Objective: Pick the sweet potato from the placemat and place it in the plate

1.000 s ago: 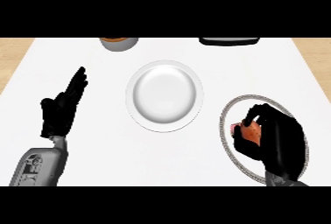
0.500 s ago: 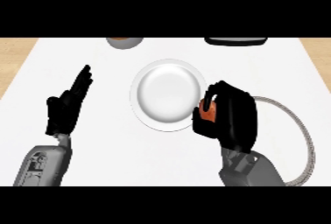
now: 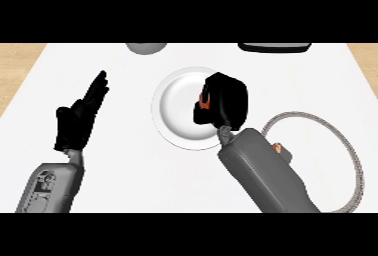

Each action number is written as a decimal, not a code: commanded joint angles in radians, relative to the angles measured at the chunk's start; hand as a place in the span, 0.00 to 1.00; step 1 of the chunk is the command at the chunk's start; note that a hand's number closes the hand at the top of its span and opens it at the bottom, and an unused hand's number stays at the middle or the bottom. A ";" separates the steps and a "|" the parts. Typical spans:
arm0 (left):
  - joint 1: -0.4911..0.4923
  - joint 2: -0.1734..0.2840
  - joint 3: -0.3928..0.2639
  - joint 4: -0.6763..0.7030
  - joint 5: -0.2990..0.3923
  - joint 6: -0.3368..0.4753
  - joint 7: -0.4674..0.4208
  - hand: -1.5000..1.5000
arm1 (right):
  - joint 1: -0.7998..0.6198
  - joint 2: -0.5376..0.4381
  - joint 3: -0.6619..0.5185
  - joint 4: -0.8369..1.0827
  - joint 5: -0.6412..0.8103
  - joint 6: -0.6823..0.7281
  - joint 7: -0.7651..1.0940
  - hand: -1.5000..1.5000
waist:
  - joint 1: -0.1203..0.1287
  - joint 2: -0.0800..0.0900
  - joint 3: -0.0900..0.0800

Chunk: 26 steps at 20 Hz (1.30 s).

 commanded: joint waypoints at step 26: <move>0.023 0.019 0.028 0.011 0.020 -0.042 -0.038 0.50 | -0.136 0.002 -0.020 0.389 -0.720 -0.695 -0.375 0.00 | 0.001 -0.003 0.001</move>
